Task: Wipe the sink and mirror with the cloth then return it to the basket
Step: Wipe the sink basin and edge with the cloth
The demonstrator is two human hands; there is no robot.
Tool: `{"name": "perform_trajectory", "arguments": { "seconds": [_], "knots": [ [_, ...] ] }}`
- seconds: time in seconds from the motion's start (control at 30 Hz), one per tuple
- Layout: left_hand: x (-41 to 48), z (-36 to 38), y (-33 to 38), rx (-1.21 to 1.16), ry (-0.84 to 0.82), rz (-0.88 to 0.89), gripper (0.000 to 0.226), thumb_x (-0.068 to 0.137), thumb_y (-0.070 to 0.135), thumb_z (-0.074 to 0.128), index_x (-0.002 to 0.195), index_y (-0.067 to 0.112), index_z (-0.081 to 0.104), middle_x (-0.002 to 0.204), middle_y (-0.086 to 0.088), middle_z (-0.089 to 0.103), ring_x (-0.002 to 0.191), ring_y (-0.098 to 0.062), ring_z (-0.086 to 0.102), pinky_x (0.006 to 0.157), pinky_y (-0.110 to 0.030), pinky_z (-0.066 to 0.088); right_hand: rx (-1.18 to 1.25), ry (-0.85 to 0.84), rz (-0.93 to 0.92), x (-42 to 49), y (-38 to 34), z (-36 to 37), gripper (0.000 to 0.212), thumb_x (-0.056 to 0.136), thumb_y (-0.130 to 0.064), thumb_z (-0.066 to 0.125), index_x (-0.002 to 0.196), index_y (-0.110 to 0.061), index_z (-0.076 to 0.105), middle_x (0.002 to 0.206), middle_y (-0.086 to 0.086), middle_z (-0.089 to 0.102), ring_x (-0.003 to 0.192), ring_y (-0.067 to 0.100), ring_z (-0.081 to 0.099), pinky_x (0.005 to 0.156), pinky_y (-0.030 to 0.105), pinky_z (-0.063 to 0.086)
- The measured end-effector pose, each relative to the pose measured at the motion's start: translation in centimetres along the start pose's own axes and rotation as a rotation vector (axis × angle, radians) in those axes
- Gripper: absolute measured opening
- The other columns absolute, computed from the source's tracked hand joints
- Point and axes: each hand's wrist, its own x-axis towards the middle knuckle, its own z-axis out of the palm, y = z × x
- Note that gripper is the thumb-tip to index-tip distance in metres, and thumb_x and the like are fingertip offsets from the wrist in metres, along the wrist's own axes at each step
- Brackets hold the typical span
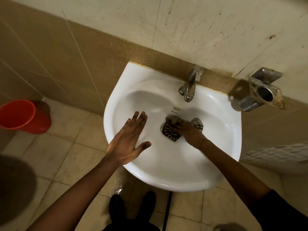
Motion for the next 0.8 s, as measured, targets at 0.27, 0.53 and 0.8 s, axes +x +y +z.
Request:
{"name": "perform_trajectory", "arguments": {
  "seconds": [0.27, 0.53, 0.8],
  "knots": [
    [0.0, 0.1, 0.0, -0.032, 0.016, 0.018, 0.08, 0.09, 0.062, 0.022, 0.152, 0.015, 0.001, 0.161, 0.003, -0.003, 0.146, -0.008, -0.013, 0.121, -0.033, 0.005, 0.82, -0.181, 0.24, -3.0, -13.6, -2.8, 0.047, 0.092, 0.003, 0.04, 0.134, -0.017, 0.049, 0.132, 0.018, 0.055, 0.12, 0.031, 0.051, 0.094, 0.026, 0.036],
    [0.2, 0.3, -0.1, 0.02, -0.076, -0.009, 0.09, 0.083, 0.075, 0.005, 0.151, 0.017, -0.003, 0.16, 0.006, -0.008, 0.143, -0.004, -0.021, 0.12, -0.029, -0.002, 0.218, -0.272, 0.422, -10.6, -1.7, -1.4, 0.044, 0.098, -0.013, 0.036, 0.141, -0.02, 0.037, 0.15, 0.008, 0.038, 0.139, 0.025, 0.032, 0.115, 0.033, 0.012],
    [0.2, 0.3, -0.3, 0.017, -0.062, -0.003, 0.09, 0.084, 0.074, 0.007, 0.151, 0.014, 0.006, 0.16, 0.004, 0.0, 0.145, -0.007, -0.015, 0.12, -0.031, 0.001, 0.838, -0.258, 0.351, -9.2, -11.0, -2.4, 0.043, 0.095, -0.009, 0.042, 0.132, -0.028, 0.051, 0.14, 0.005, 0.052, 0.127, 0.022, 0.049, 0.109, 0.034, 0.036]
  ]
}}
